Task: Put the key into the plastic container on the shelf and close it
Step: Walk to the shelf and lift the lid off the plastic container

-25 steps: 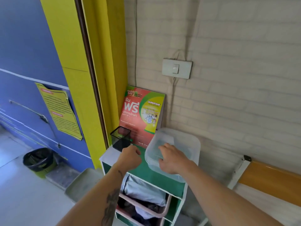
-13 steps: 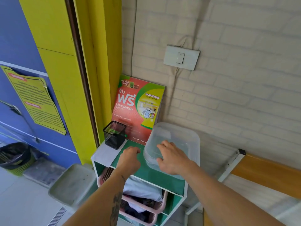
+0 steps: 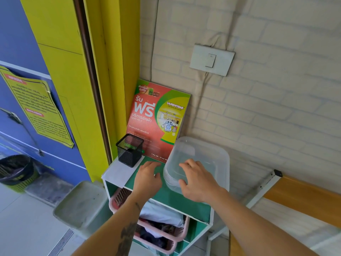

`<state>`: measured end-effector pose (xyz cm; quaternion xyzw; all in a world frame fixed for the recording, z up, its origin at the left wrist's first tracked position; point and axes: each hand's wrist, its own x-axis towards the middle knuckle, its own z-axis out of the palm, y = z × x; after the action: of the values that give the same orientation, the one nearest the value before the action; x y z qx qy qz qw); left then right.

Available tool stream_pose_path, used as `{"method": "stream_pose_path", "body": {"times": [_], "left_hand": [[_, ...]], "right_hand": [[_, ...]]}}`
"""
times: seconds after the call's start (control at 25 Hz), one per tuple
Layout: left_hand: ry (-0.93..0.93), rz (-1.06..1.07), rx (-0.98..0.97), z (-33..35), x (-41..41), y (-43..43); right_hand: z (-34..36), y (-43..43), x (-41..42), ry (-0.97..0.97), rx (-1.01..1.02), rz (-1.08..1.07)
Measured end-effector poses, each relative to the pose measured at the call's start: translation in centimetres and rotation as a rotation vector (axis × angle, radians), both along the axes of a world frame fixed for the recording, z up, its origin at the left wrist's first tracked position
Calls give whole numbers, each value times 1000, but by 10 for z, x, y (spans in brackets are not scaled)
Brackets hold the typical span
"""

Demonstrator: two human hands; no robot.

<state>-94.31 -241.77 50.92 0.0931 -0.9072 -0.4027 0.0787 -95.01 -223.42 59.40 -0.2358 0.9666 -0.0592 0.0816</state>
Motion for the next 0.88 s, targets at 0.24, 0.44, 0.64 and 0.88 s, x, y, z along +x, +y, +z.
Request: {"method": "stream_pose_path", "body": {"times": [0.24,0.44,0.64,0.88], "left_hand": [[-170,72,504,21,6,4],[-240,-3,632,28,11,9],[-281,-39,704,28,8,8],[-345,-24,756,28,3,4]], "right_hand": [[-4,-11,7,96,97,7],[-19,-25,13,144,222,-41],[-16,-31,7,229,301,1],[-12,-37,-2,259,416,116]]}}
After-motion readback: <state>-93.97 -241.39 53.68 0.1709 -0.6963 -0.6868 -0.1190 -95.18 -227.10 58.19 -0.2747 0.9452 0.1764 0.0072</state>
